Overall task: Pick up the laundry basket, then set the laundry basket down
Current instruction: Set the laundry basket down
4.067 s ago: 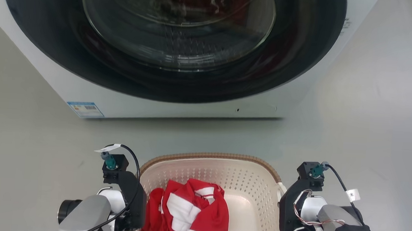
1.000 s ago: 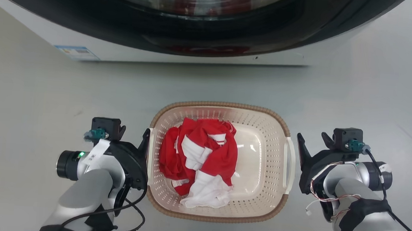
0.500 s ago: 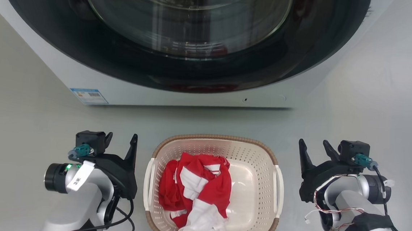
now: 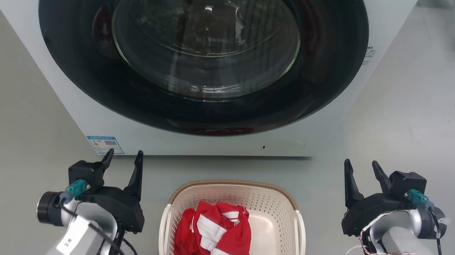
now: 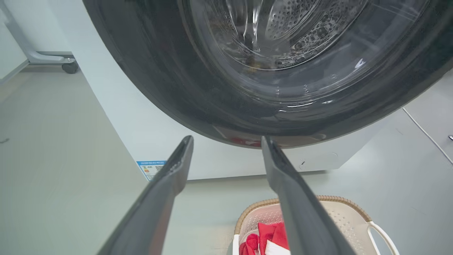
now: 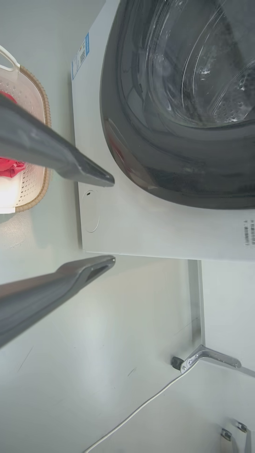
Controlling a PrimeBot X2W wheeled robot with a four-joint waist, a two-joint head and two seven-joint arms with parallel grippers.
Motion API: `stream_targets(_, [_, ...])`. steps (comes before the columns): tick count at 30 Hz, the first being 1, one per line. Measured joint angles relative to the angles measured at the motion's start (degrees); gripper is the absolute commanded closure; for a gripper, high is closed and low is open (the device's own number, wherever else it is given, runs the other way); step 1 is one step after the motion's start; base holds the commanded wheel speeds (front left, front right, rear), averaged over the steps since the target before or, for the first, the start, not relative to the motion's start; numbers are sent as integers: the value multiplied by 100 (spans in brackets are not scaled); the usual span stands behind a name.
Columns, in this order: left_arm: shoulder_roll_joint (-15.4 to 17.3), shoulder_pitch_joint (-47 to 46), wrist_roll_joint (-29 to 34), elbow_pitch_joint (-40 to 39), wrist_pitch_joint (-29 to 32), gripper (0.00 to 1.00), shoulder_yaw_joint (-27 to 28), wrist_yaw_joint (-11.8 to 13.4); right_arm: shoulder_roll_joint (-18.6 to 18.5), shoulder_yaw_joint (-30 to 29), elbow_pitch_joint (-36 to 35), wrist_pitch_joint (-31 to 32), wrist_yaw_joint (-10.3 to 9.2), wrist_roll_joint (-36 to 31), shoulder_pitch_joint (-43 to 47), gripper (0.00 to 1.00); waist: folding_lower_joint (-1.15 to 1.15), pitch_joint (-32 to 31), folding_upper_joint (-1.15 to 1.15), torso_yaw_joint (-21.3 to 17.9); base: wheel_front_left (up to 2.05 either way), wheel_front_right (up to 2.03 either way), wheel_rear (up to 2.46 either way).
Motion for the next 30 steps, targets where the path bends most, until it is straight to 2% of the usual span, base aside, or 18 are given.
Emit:
stream_targets(9, [292,936,543,-1738,-1,0,374,151,-211,-354,-1415,-2,-178,-376,766,0,0,-483,0,-4,0,0,0])
stream_targets(15, [326,1473,719,-2575,-1,0,579,193,-298,-598,-2212,-14,-223,-558,1304,0,0,-671,0,11,0,0,0])
stream_targets(24, [216,2291,1143,-3275,-1,0,1090,198,-298,-912,-3096,-25,-230,-849,1999,0,1,-859,0,5,0,0,0])
stream_targets(30, [43,2642,1359,-3519,-1,0,1360,198,-211,-1180,-3334,-25,-230,-1093,2382,0,1,-935,1,-14,0,0,0])
